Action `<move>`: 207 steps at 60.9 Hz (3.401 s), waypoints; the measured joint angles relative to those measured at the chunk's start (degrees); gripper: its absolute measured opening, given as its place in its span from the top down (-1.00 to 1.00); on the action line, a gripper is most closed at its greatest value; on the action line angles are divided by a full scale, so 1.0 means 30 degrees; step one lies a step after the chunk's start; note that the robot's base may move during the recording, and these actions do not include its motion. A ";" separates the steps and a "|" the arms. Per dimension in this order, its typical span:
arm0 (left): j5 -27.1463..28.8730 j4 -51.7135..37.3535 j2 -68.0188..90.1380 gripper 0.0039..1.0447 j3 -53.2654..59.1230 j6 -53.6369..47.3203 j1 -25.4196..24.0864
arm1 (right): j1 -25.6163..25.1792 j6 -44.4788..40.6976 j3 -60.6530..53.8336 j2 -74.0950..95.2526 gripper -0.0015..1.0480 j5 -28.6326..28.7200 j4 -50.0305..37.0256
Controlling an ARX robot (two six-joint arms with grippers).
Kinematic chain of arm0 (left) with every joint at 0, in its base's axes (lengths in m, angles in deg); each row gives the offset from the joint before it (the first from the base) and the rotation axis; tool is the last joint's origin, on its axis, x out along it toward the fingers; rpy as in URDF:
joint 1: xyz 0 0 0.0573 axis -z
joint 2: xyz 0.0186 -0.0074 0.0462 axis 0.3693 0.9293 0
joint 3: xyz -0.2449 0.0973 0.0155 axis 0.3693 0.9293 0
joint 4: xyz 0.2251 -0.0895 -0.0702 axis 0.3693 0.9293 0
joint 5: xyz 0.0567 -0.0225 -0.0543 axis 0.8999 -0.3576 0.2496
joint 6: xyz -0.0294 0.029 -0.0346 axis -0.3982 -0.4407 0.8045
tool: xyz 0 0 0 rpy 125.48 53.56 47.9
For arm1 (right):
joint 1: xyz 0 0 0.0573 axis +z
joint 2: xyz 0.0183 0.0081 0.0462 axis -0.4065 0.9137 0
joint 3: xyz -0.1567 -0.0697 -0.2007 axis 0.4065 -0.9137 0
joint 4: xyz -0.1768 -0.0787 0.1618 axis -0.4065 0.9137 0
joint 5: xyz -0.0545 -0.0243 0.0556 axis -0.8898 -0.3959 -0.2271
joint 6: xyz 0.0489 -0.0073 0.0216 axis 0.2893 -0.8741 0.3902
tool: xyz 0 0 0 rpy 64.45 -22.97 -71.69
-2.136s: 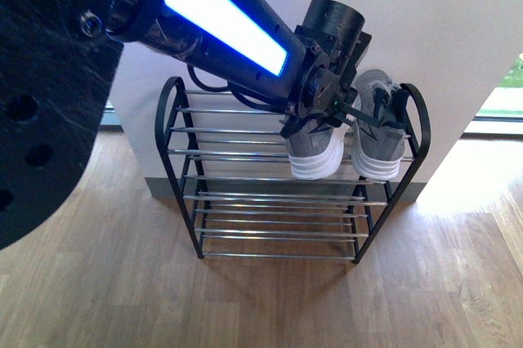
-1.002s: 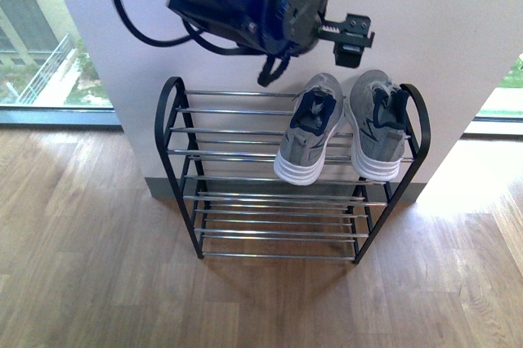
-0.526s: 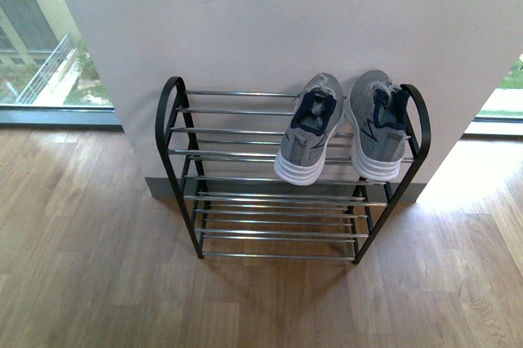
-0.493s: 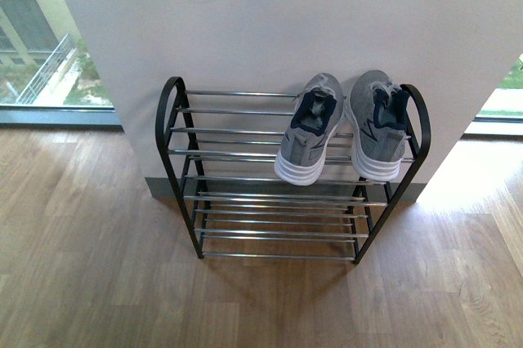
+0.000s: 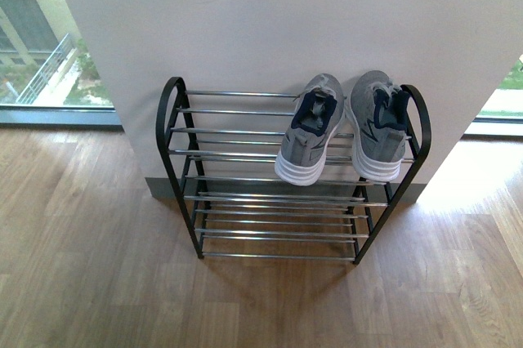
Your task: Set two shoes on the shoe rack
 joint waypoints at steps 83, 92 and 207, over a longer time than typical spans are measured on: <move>-0.7883 0.4138 -1.4549 0.98 0.6645 -0.3657 -0.6601 | 0.0000 -0.0007 0.0000 0.0000 -0.82 0.0007 0.0000; -0.7883 0.4998 -1.5424 0.98 0.6645 -0.3657 -0.6601 | 0.0000 -0.0007 0.0000 0.0000 -0.82 0.0007 0.0000; -0.7883 1.0353 -2.0458 -0.83 0.6645 -0.3716 -0.6630 | 0.0000 -0.0007 0.0000 -0.0015 -0.82 0.0007 0.0007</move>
